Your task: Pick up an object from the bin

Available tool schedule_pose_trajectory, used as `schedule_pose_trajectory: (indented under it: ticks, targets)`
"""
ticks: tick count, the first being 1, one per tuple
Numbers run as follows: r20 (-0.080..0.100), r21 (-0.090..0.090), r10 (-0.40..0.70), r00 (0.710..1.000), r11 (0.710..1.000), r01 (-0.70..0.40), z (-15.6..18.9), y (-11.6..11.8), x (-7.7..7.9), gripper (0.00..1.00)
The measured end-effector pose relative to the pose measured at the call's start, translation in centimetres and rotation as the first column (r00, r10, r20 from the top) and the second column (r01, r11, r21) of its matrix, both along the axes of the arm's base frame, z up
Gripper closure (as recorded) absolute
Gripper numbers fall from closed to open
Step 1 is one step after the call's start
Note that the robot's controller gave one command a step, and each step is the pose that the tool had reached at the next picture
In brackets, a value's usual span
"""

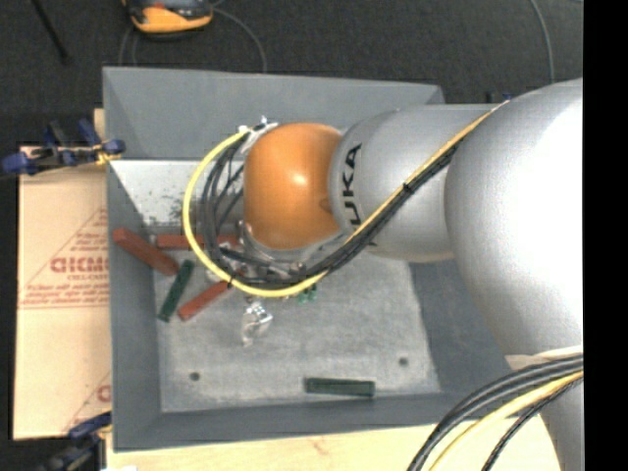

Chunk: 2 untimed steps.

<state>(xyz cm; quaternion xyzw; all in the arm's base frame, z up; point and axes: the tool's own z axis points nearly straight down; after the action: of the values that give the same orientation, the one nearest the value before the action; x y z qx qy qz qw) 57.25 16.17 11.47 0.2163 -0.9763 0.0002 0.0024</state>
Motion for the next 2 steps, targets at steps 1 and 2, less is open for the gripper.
schedule_pose_trajectory:
  ticks: [1, 2]
  targets:
    - [0.008, 0.003, -0.002, 1.0, 1.0, 0.002, 0.5, 0.1, 0.2, 0.0]
    - [0.009, 0.003, 0.309, 0.951, 0.951, -0.309, -2.7, 2.9, 2.2, 1.0]
